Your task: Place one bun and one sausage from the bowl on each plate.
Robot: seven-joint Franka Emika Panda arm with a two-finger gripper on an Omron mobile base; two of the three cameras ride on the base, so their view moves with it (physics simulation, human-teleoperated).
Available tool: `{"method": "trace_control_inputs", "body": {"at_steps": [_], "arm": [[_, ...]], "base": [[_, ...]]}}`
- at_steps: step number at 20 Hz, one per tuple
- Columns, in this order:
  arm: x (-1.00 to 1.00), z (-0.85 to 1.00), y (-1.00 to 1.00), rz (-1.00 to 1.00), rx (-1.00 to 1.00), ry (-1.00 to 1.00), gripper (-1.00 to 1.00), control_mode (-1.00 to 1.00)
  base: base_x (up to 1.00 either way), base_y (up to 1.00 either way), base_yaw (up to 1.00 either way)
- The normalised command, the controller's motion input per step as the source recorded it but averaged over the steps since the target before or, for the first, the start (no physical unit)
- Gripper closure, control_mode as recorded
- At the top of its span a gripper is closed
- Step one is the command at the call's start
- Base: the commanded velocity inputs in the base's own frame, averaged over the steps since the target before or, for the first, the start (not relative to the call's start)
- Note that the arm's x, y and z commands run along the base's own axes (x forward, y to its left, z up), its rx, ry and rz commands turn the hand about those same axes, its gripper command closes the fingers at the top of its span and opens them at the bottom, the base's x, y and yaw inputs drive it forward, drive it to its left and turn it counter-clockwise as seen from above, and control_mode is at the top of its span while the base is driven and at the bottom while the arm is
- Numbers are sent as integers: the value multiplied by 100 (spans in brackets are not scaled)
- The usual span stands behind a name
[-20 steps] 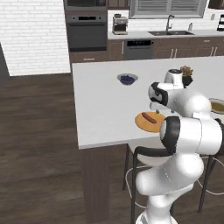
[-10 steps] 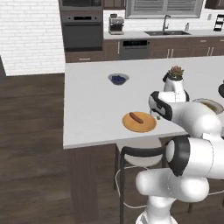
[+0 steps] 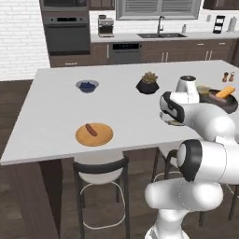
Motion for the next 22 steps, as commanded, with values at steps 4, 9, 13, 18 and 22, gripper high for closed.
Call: {"method": "trace_control_inputs", "body": {"at_steps": [4, 9, 13, 18, 22], "arm": [[0, 0, 0, 0, 0, 0, -100, 100], [0, 0, 0, 0, 0, 0, -100, 100], [0, 0, 0, 0, 0, 0, -100, 100], [0, 0, 0, 0, 0, 0, -100, 100], [0, 0, 0, 0, 0, 0, -100, 100]], "base": [[-1, -100, 0], [0, -100, 0], [16, -100, 2], [57, -80, 34], [66, -26, 35]]}}
